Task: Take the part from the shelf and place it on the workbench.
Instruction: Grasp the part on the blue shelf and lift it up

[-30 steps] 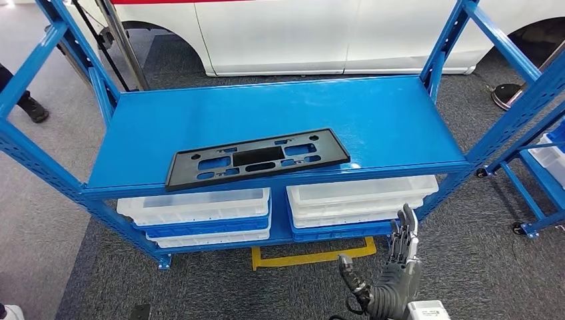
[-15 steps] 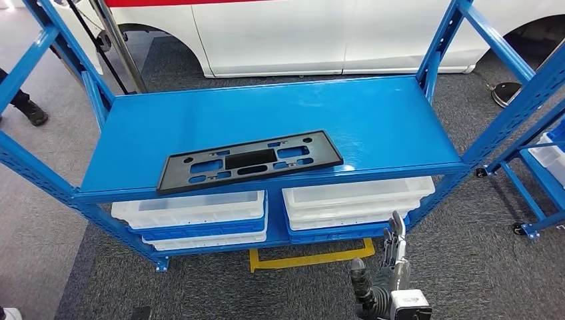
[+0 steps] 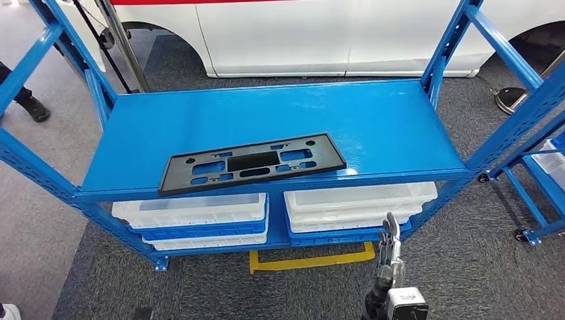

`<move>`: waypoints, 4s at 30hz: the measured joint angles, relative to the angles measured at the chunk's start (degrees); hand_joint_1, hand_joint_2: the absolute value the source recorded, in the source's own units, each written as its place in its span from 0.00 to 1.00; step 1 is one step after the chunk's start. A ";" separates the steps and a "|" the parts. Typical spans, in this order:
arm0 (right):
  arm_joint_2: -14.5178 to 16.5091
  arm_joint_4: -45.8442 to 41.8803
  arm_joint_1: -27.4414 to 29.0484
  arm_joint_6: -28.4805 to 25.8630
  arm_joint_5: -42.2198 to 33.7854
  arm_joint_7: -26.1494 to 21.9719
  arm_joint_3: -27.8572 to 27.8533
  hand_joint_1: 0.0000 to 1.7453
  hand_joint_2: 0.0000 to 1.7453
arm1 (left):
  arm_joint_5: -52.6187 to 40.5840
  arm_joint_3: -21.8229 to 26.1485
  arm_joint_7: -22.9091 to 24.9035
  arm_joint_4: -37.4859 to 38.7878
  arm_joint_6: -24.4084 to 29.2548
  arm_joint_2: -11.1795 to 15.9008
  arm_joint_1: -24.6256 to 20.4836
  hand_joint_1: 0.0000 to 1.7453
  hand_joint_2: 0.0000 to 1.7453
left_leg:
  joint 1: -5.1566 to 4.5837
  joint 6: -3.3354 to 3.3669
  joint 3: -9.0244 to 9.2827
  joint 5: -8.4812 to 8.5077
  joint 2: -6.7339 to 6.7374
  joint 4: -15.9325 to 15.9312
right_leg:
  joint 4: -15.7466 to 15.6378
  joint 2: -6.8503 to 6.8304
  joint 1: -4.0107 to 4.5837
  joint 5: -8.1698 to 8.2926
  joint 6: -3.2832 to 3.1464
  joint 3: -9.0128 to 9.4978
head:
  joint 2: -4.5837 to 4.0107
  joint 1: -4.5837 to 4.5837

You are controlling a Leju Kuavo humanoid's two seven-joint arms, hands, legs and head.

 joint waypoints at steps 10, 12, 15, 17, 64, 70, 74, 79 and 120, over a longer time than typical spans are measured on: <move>-0.02 0.79 0.09 -0.18 0.59 1.15 0.19 0.00 0.00 | -0.05 0.30 0.58 0.00 0.07 0.08 0.15 0.00 0.00 | 0.25 1.53 0.60 0.50 -1.55 -0.84 | 10.44 0.63 -0.17 -3.11 0.92 -5.09 | 0.00 0.03; -0.02 0.87 0.06 0.03 0.56 1.21 0.37 0.00 0.00 | -0.37 0.30 0.65 0.00 0.13 0.08 0.12 0.00 0.00 | 0.15 1.18 0.65 0.15 -1.86 -0.52 | 3.12 1.08 -0.06 0.20 0.42 -1.92 | 0.00 0.03; -0.02 0.94 0.01 0.10 0.64 1.36 1.00 0.00 0.00 | -1.89 0.27 0.66 0.01 0.54 0.14 0.07 0.00 0.00 | -0.06 0.31 0.32 -0.02 -2.07 -0.40 | 0.06 1.47 0.30 0.66 -0.01 -0.81 | 0.00 0.02; -0.02 0.95 -0.10 0.02 0.87 1.44 1.45 0.00 0.00 | -2.52 0.25 0.68 0.02 0.72 0.29 0.08 0.00 0.00 | 0.00 -0.30 0.29 -0.34 -1.97 -0.31 | -0.38 1.08 0.04 0.85 -0.51 -0.54 | 0.00 0.01; 5.98 1.44 2.23 -9.18 27.37 5.62 -5.47 0.00 1.00 | -7.60 -1.38 1.00 0.44 2.02 -1.48 1.08 0.00 0.00 | 0.12 0.81 0.52 0.60 0.20 -0.97 | 0.63 0.29 0.07 -0.56 0.64 -0.25 | 0.00 -0.01; 11.10 2.99 2.03 -9.17 47.13 4.66 -14.73 0.00 0.75 | -9.51 -1.67 1.24 0.45 1.17 -1.60 0.98 0.00 0.00 | -0.08 1.69 0.41 0.83 0.08 -1.08 | 14.25 0.54 -0.11 -6.05 1.00 -6.54 | 0.00 0.01; 13.79 5.37 0.19 -9.20 57.33 6.05 -20.41 0.00 1.00 | -11.22 -2.48 1.53 0.46 0.33 -1.60 0.74 0.00 0.00 | -0.31 1.17 0.48 0.59 -0.27 -0.77 | 1.28 0.74 0.20 0.34 -0.02 -0.63 | 0.00 -0.01; 14.89 6.95 -0.72 -9.20 64.47 7.37 -23.29 0.00 1.00 | -12.50 -3.04 1.80 0.46 -0.19 -1.43 0.38 0.00 0.00 | -0.23 -0.36 -0.04 -0.20 -0.25 0.09 | -1.14 0.66 0.20 0.85 -0.97 0.15 | 0.00 -0.02; 10.18 26.69 -12.41 -9.20 78.50 20.65 -9.06 0.00 1.00 | -17.56 -4.71 1.19 0.46 -5.46 -1.05 -1.44 0.00 0.00 | 0.00 -1.09 -0.85 0.86 -0.01 1.19 | -0.58 0.60 0.14 0.81 -1.01 -0.26 | 0.00 -0.01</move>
